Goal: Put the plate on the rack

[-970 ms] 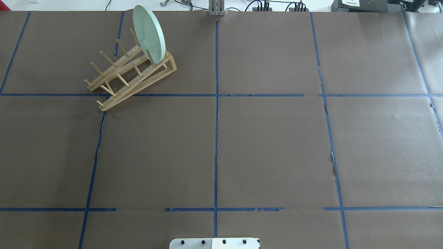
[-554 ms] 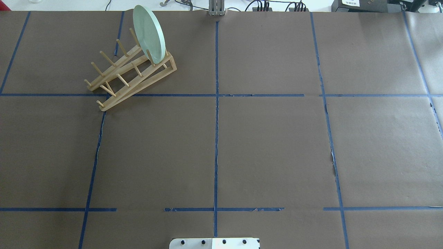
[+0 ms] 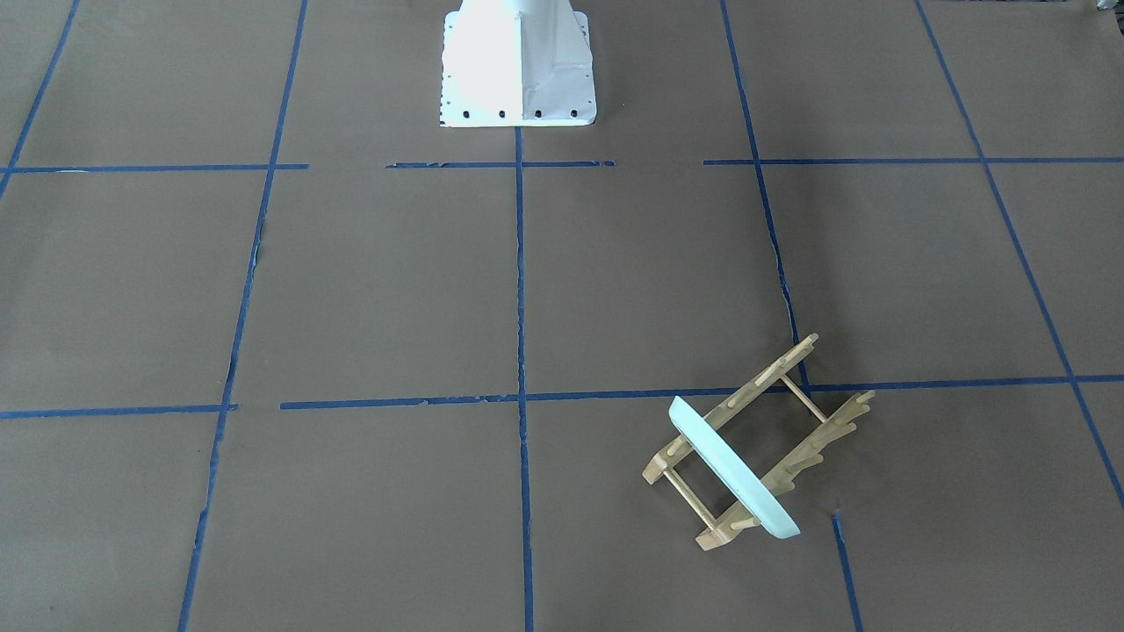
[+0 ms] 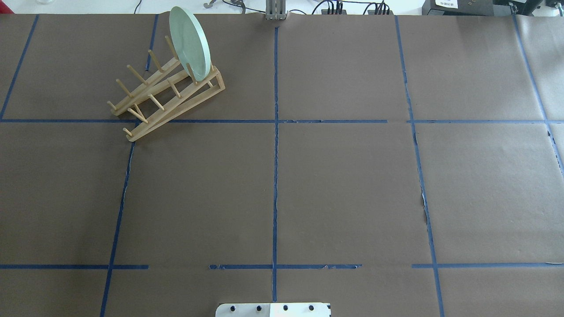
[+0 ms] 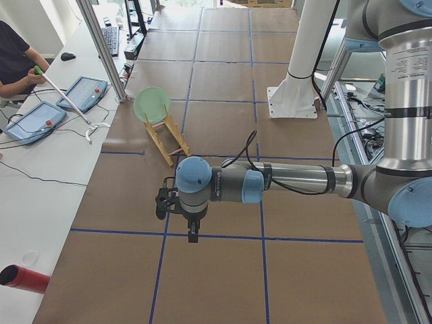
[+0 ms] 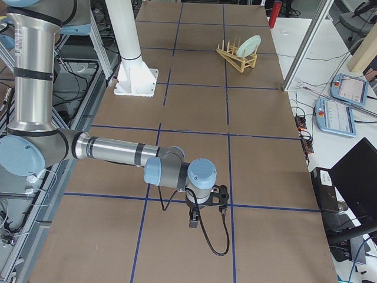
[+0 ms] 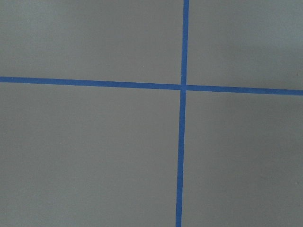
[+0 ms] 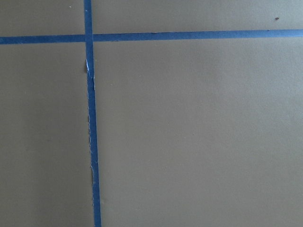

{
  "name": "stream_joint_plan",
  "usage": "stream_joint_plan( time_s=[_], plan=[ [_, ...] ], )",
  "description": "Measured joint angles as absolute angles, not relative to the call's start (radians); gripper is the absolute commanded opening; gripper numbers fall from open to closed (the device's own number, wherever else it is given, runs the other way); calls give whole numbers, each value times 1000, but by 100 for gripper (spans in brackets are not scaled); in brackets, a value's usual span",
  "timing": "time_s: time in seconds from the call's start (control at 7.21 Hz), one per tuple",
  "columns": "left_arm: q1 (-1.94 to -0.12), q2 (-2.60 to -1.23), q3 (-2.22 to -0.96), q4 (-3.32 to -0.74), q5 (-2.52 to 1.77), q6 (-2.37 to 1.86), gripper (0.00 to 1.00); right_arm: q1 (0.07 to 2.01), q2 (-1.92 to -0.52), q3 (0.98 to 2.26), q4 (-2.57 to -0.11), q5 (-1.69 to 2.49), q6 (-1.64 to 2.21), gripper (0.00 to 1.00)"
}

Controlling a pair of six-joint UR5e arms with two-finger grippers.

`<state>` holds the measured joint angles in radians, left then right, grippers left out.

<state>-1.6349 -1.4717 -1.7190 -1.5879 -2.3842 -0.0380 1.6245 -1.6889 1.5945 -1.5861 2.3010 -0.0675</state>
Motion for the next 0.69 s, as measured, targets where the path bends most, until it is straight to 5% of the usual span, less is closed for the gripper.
stream_joint_plan(
  time_s=[0.69],
  plan=[
    [-1632,-1468,-1730,-1589,-2377,55,100,1624,-1689,1595,-1586,2301,-67,100]
  ],
)
